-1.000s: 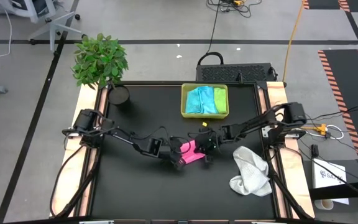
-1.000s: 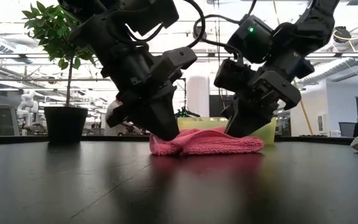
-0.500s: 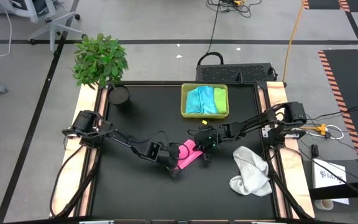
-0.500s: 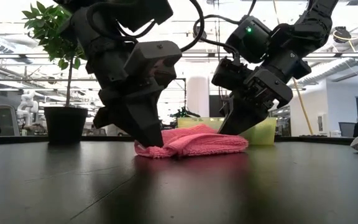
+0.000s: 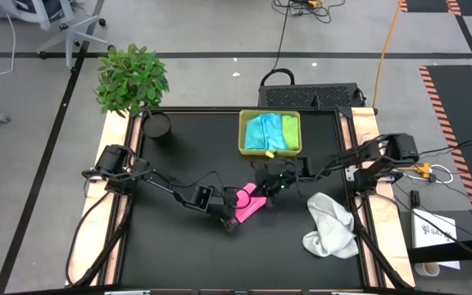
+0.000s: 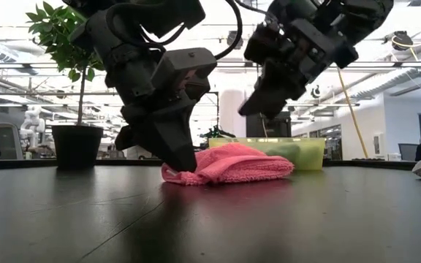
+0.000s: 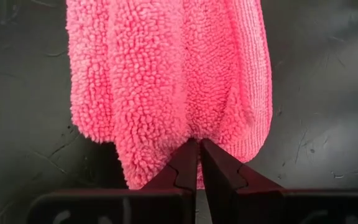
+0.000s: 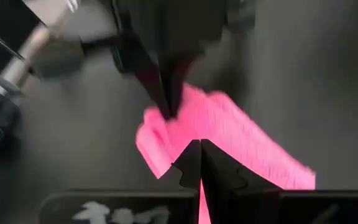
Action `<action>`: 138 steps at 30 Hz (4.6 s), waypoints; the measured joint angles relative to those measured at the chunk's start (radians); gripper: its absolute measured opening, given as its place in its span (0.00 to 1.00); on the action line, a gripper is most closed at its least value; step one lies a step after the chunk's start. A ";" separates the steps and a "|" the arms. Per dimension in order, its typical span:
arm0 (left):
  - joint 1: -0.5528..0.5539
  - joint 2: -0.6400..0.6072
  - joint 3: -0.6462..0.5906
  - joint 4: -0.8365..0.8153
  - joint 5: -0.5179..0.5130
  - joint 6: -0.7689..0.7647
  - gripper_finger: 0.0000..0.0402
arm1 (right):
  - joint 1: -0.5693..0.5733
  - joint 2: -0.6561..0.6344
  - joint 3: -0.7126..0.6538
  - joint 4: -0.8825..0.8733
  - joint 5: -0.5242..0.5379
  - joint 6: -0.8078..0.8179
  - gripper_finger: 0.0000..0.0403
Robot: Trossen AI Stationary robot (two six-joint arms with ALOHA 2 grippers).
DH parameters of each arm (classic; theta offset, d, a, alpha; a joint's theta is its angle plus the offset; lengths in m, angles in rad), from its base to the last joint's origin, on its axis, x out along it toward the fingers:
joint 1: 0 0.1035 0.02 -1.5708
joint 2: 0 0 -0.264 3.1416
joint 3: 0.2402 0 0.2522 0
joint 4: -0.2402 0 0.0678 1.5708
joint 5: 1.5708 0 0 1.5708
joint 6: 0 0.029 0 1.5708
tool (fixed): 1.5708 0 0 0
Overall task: Fold microfiber towels
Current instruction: Fold the pink microfiber cloth
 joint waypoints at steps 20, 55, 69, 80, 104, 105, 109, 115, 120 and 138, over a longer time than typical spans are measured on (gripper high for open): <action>0.013 0.000 0.000 0.020 -0.011 -0.026 0.06 | -0.056 0.257 -0.002 0.195 0.044 -0.035 0.00; 0.033 0.039 0.000 0.256 -0.255 0.064 0.06 | -0.099 0.257 -0.001 0.159 0.045 -0.051 0.00; 0.021 0.080 0.003 0.175 -0.216 0.062 0.06 | -0.099 0.257 -0.001 0.158 0.041 -0.026 0.00; -0.021 0.077 0.005 0.106 -0.212 0.014 0.06 | -0.099 0.257 -0.001 0.121 0.037 -0.045 0.00; -0.003 0.080 0.001 0.138 -0.190 0.030 0.06 | 0.034 -0.054 -0.003 -0.191 0.181 0.002 0.00; 0.001 0.080 0.001 0.142 -0.190 0.030 0.06 | 0.050 -0.031 -0.003 -0.146 0.181 0.004 0.00; 0.011 0.081 0.001 0.156 -0.189 0.031 0.06 | 0.089 0.066 -0.003 0.028 0.177 0.062 0.00; 0.018 0.082 0.000 0.170 -0.197 0.030 0.06 | 0.105 0.198 -0.002 0.136 0.175 0.106 0.00; 0.019 0.082 0.000 0.170 -0.200 0.023 0.06 | 0.101 0.250 0.001 0.090 0.173 0.105 0.00; 0.020 0.082 0.002 0.160 -0.200 0.025 0.06 | 0.040 0.130 0.001 -0.357 0.171 -0.111 0.00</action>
